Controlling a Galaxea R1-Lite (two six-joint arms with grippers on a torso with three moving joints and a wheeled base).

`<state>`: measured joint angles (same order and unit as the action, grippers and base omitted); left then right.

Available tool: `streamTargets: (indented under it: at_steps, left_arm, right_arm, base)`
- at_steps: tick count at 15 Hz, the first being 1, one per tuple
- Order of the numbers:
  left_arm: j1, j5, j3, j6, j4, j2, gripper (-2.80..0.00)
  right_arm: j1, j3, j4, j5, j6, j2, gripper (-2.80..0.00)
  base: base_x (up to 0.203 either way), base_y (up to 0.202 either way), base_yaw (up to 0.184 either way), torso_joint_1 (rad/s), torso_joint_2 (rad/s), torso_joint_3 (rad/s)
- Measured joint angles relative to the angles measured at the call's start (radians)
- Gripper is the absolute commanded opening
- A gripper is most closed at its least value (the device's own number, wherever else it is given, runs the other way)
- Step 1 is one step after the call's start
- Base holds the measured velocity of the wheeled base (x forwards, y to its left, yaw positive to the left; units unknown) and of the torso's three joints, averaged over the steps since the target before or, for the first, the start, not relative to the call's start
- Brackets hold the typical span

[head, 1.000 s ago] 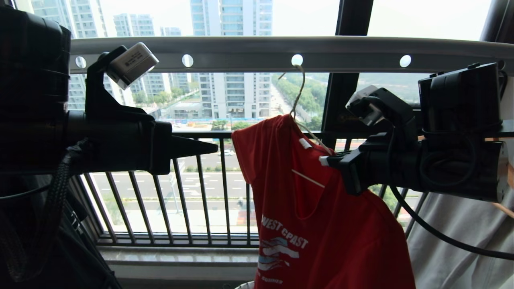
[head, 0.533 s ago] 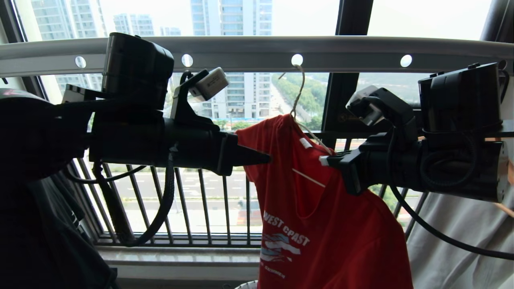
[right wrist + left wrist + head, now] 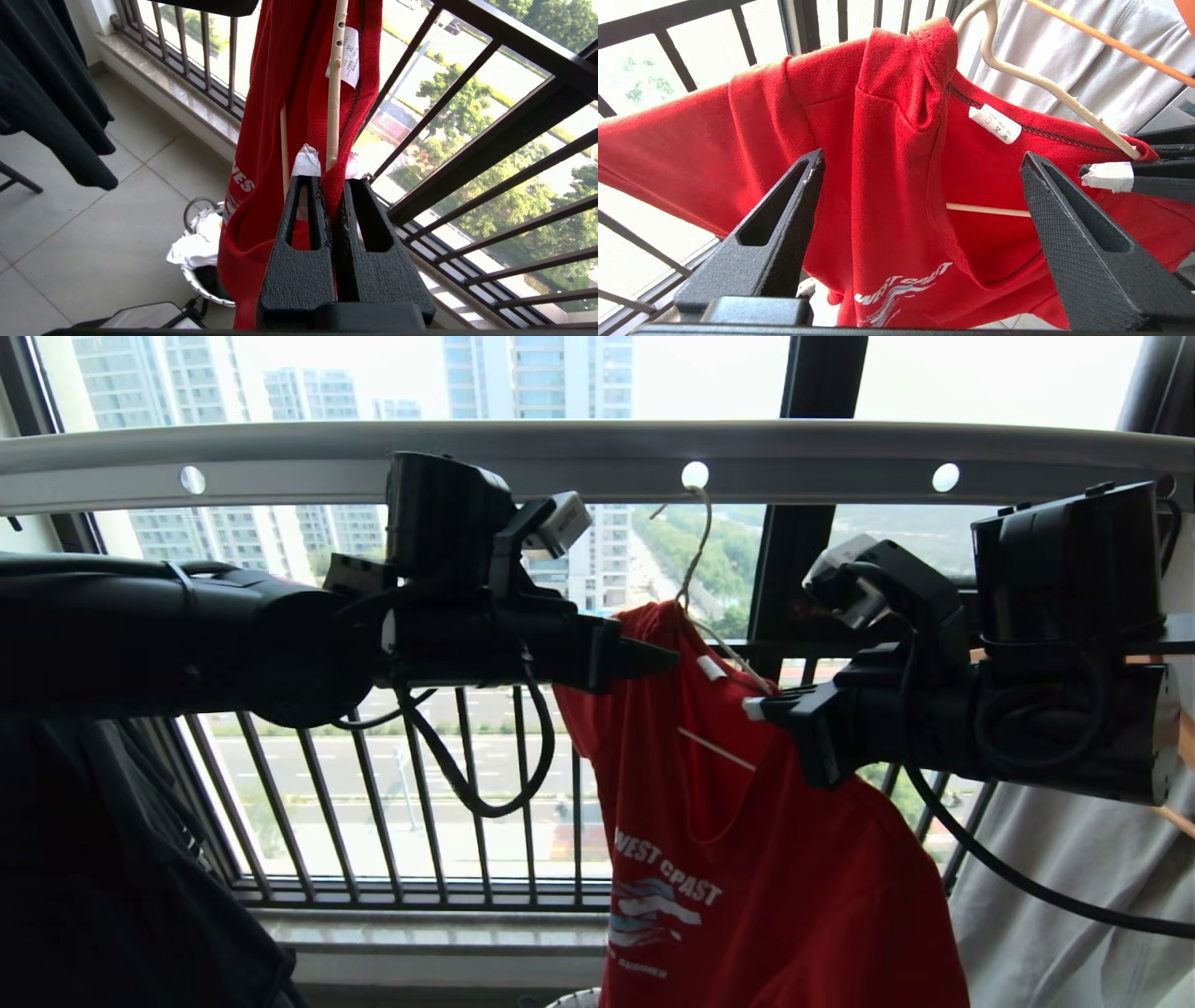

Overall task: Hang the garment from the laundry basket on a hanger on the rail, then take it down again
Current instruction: Take the clothes off the clothes rack

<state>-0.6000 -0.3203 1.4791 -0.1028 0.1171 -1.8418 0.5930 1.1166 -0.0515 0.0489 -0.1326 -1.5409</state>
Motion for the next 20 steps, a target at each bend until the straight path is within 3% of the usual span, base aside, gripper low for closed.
streamTargets:
  at_steps: [3,4,14,20]
  left_arm:
    - [-0.014,0.002,0.023,0.0,0.027,-0.048,0.0]
    - [-0.015,0.009,0.031,0.0,0.028,-0.06,-2.8]
    - [-0.011,0.043,-0.003,-0.025,0.029,-0.031,-2.8]
    - [0.08,0.043,-0.002,-0.081,0.058,-0.009,-2.8]
  right_arm:
    - [0.0,0.001,0.0,0.0,-0.001,0.0,-2.8]
    - [0.0,0.001,-0.001,-0.001,-0.001,0.0,-2.8]
    - [-0.002,0.001,0.0,0.0,-0.003,-0.005,-2.8]
    - [-0.001,0.001,0.004,0.0,-0.004,-0.005,-2.8]
  base:
    - [0.0,0.0,0.0,0.0,0.0,0.0]
    - [0.0,0.0,0.0,0.0,0.0,0.0]
    - [0.0,0.0,0.0,0.0,0.0,0.0]
    - [0.0,0.0,0.0,0.0,0.0,0.0]
